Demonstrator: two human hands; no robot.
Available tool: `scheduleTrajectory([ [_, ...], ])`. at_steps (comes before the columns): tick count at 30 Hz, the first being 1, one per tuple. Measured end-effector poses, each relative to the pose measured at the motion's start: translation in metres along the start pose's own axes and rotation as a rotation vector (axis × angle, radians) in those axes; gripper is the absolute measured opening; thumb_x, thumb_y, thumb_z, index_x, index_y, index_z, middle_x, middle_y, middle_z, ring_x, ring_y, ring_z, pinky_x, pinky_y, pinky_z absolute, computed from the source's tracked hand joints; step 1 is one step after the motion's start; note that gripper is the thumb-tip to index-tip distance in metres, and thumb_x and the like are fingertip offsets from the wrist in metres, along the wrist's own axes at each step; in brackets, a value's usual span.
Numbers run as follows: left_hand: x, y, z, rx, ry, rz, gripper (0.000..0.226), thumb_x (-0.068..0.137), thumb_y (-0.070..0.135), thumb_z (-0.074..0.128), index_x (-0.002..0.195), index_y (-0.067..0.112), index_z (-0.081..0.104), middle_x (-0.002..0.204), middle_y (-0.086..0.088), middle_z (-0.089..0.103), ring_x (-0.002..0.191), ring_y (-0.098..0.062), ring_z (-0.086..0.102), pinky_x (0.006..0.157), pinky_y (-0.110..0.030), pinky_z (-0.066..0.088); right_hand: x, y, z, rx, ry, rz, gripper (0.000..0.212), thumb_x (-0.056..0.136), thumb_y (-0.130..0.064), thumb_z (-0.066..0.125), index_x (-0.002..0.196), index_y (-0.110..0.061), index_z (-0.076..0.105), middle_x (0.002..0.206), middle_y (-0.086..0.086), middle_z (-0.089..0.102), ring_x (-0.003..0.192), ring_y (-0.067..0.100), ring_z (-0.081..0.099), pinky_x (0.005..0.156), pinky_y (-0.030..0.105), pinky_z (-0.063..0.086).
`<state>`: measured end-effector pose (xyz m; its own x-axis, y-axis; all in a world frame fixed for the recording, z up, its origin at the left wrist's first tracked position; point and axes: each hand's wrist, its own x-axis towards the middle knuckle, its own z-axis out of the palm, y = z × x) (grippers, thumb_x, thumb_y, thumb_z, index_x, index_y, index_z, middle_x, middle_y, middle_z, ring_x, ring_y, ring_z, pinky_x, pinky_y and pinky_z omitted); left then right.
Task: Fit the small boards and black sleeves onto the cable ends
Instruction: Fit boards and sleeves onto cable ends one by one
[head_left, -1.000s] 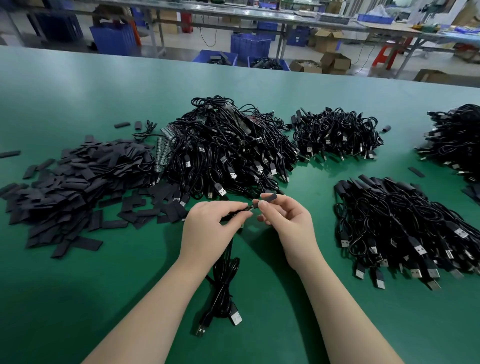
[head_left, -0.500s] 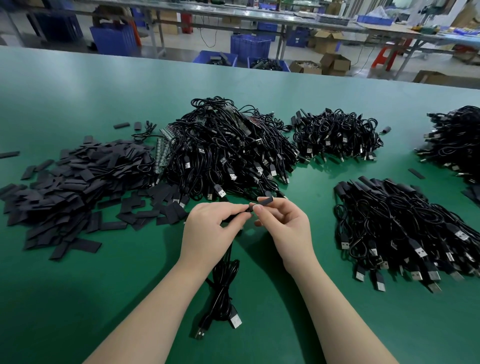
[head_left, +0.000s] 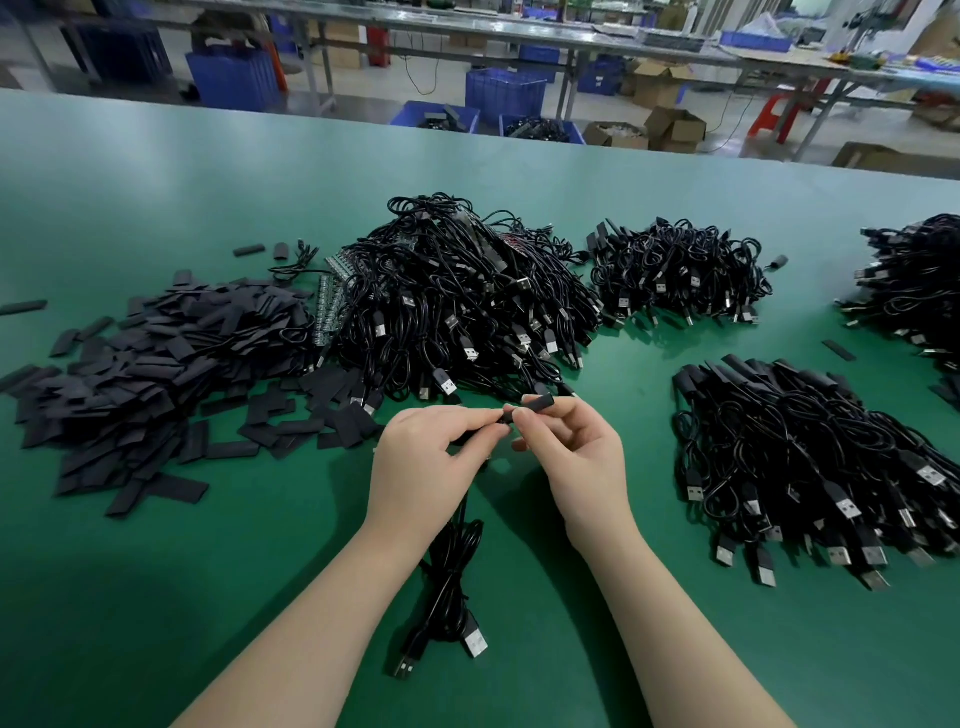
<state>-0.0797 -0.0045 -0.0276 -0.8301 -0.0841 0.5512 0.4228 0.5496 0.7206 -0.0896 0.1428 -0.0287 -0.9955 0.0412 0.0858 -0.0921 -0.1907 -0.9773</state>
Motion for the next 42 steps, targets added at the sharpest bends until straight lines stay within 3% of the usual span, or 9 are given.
scheduleTrajectory([
  [3, 0.0004, 0.0021, 0.0022, 0.005, 0.000, -0.005, 0.014, 0.081, 0.030, 0.071, 0.093, 0.028, 0.079, 0.084, 0.030, 0.065, 0.087, 0.002, 0.065, 0.080, -0.042, 0.056, -0.0002, 0.0007, 0.0002, 0.022, 0.022, 0.008, 0.008, 0.088, -0.008, 0.073, 0.085, -0.016, 0.072, 0.082, 0.009, 0.075, 0.075, 0.014, 0.070, 0.071, 0.021, 0.054],
  [7, 0.0004, 0.0023, 0.0021, 0.019, 0.022, 0.016, 0.013, 0.080, 0.028, 0.072, 0.091, 0.026, 0.079, 0.083, 0.017, 0.073, 0.085, 0.000, 0.064, 0.078, -0.041, 0.056, 0.0000, -0.0003, 0.0014, 0.024, 0.022, 0.007, 0.013, 0.088, -0.008, 0.073, 0.083, -0.020, 0.074, 0.082, 0.010, 0.074, 0.074, 0.013, 0.068, 0.071, 0.020, 0.054],
  [17, -0.0019, 0.0039, 0.0028, -0.008, 0.020, -0.016, 0.014, 0.082, 0.027, 0.071, 0.093, 0.024, 0.079, 0.082, 0.014, 0.074, 0.082, -0.002, 0.066, 0.078, -0.042, 0.056, -0.0016, -0.0023, 0.0031, 0.011, 0.009, 0.003, 0.010, 0.084, -0.017, 0.074, 0.082, -0.028, 0.075, 0.082, 0.007, 0.076, 0.075, 0.011, 0.069, 0.071, 0.018, 0.053],
  [33, -0.0003, 0.0037, -0.0010, 0.050, -0.020, 0.009, 0.021, 0.082, 0.012, 0.076, 0.102, 0.020, 0.078, 0.095, 0.010, 0.075, 0.090, -0.011, 0.067, 0.083, -0.041, 0.054, -0.0002, -0.0012, 0.0027, -0.043, -0.041, 0.039, 0.011, 0.089, -0.006, 0.071, 0.094, -0.016, 0.070, 0.075, 0.000, 0.074, 0.067, 0.010, 0.066, 0.070, 0.017, 0.051],
  [37, 0.0003, 0.0030, -0.0009, 0.065, -0.008, -0.009, 0.021, 0.083, 0.014, 0.075, 0.104, 0.020, 0.077, 0.095, 0.011, 0.075, 0.091, -0.007, 0.065, 0.086, -0.040, 0.054, -0.0046, 0.0002, 0.0070, -0.115, 0.028, -0.074, 0.044, 0.089, -0.008, 0.073, 0.124, -0.032, 0.062, 0.097, -0.003, 0.077, 0.083, 0.013, 0.071, 0.076, 0.025, 0.058],
  [39, 0.0003, 0.0029, -0.0009, 0.061, 0.005, -0.027, 0.021, 0.082, 0.014, 0.077, 0.103, 0.019, 0.077, 0.091, 0.010, 0.075, 0.089, -0.005, 0.065, 0.086, -0.040, 0.054, -0.0061, 0.0018, 0.0076, -0.168, 0.075, -0.142, 0.050, 0.090, -0.012, 0.072, 0.124, -0.046, 0.060, 0.104, -0.007, 0.076, 0.086, 0.018, 0.070, 0.080, 0.029, 0.059],
  [42, 0.0002, 0.0032, -0.0016, 0.038, 0.005, -0.087, 0.023, 0.082, 0.016, 0.077, 0.103, 0.022, 0.077, 0.086, 0.012, 0.074, 0.088, -0.005, 0.064, 0.085, -0.037, 0.054, -0.0063, 0.0036, 0.0086, -0.249, 0.074, -0.164, 0.046, 0.092, -0.014, 0.070, 0.119, -0.050, 0.062, 0.101, -0.010, 0.076, 0.085, 0.027, 0.068, 0.081, 0.034, 0.060],
])
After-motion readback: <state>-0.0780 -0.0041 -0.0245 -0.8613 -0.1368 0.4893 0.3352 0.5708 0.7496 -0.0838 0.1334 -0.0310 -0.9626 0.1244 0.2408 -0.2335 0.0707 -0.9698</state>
